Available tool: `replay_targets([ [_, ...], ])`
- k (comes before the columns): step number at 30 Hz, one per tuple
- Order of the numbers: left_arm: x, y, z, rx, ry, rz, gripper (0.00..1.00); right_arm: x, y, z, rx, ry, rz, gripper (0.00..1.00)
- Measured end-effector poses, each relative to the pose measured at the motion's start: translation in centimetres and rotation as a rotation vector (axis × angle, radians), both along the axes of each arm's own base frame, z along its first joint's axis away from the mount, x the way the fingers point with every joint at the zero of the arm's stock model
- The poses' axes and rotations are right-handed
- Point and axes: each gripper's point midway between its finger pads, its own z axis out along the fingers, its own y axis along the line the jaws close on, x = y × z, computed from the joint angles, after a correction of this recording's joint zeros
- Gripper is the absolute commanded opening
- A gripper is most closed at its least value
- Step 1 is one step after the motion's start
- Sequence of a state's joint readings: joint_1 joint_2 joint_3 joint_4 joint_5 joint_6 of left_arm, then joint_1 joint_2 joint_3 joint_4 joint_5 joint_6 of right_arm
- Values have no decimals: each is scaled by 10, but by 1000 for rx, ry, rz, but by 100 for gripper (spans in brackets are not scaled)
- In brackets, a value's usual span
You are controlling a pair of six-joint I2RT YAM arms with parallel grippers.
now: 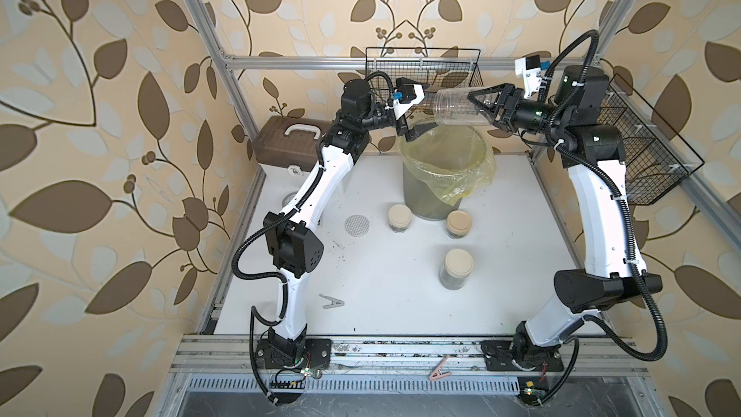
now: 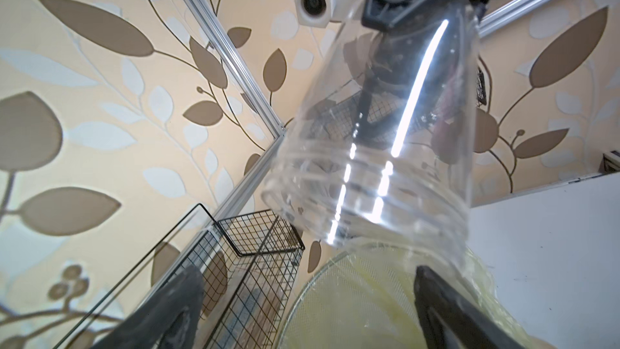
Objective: Empty moldy tea leaves from jars
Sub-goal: Place the jar at the center of the board.
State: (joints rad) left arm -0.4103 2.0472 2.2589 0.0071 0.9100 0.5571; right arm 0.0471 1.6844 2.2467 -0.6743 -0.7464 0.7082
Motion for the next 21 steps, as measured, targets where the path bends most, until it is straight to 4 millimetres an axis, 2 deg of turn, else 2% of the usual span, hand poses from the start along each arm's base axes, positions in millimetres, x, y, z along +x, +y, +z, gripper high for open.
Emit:
replay_targets([
  [2,0,-1,-9,23,14,-1,99,3,-5,6,8,-23,-15,42],
  [5,-1,-2,-16,41,28,-4,99,5,-1,8,14,-42,-6,42],
  [13,-6,-4,-1,-1,7,-21,99,7,30,-16,13,8,70,42],
  [21,-12,-7,1,-8,14,-52,99,6,36,-15,24,-2,107,43],
])
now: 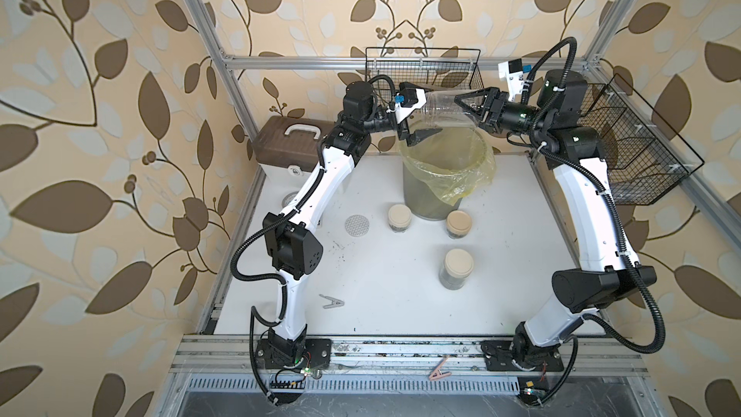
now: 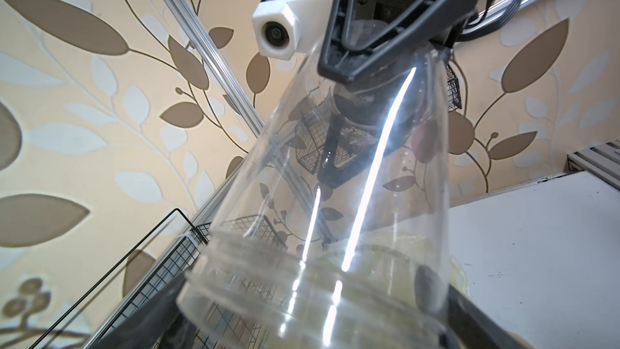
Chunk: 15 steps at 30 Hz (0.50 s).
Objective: Empty moldy tea leaves from jars
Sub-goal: Place the jar at the center of the board.
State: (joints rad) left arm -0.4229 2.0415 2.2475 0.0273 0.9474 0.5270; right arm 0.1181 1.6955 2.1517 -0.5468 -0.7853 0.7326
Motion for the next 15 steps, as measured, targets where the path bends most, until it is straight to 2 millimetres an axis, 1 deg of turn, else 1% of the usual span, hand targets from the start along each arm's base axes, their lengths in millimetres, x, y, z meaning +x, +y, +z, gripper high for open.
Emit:
replay_targets([
  [5,-5,-2,1,-2,1,-25,99,-1,9,-3,13,11,44,42],
  [8,-9,-3,4,-12,4,-47,97,-2,14,-2,26,12,64,43],
  [12,-12,-2,8,-24,2,-66,90,-1,16,2,48,6,77,43],
  [14,-13,-2,9,-26,-1,-71,86,0,17,2,61,7,87,45],
  [15,-13,-1,9,-26,0,-71,85,1,17,1,67,9,91,47],
])
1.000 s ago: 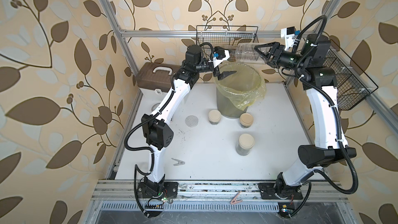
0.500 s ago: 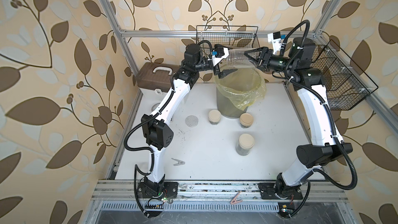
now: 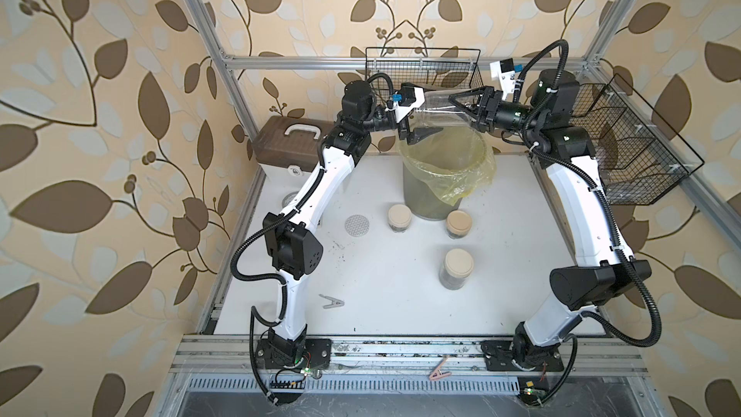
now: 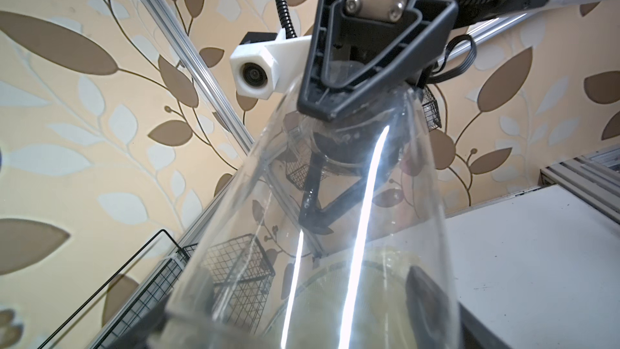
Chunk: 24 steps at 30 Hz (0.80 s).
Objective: Empty moldy tea leaves from jars
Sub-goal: Place the jar at the center of the board.
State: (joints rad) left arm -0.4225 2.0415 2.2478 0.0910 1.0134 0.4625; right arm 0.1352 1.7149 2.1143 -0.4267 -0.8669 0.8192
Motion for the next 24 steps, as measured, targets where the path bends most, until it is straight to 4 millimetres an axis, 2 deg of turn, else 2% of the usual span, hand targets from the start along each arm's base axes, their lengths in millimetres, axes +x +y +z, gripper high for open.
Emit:
replay_targets([
  [3,1,2,0,1,2,0,83,2,1,-2,13,4,9,57],
  [5,1,2,0,1,2,0,82,3,1,-2,20,4,13,68],
  [9,1,2,-2,5,13,0,82,3,0,-2,22,-5,10,100],
  [15,2,-2,-7,18,30,9,82,6,-9,-10,19,1,-37,100],
  [20,9,1,-13,39,50,69,82,11,-35,-8,33,-12,-141,100],
  [24,14,11,-16,57,111,170,87,8,-58,7,43,-65,-243,100],
])
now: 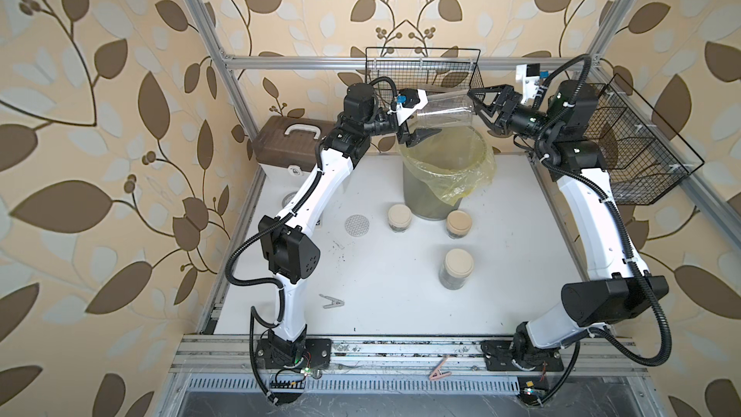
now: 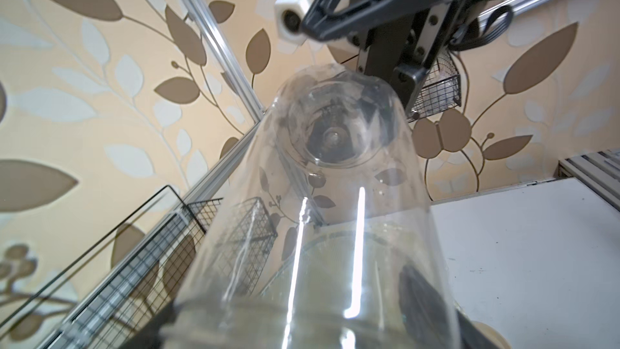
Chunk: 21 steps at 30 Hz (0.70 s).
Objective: Empty moldy tea leaves from jars
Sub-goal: Place the jar at the center of the board.
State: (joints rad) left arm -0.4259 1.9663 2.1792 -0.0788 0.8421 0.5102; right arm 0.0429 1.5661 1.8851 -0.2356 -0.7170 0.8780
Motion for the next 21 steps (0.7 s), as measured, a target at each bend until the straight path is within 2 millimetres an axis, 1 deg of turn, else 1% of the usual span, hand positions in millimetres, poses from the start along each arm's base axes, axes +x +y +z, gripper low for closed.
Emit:
replay_targets([
  [4,8,23,7,-8,129,189,87,-6,-15,14,-6,-58,-91,100],
  [6,9,38,13,-26,203,294,83,-8,-20,17,-10,-75,-121,100],
  [10,5,78,25,-93,365,513,78,-2,-24,14,-21,-76,-156,100],
  [13,0,108,22,-141,495,668,79,6,-26,6,-34,-61,-167,100],
  [15,-3,128,12,-169,593,775,80,12,-25,-1,-43,-42,-171,100],
  [17,-5,146,-5,-190,701,877,81,17,-24,-8,-54,-24,-169,100],
  [20,-8,168,-47,-181,885,1022,81,21,-19,-15,-68,-5,-158,100],
  [21,-9,174,-67,-162,957,1070,82,22,-17,-17,-74,-2,-154,100],
])
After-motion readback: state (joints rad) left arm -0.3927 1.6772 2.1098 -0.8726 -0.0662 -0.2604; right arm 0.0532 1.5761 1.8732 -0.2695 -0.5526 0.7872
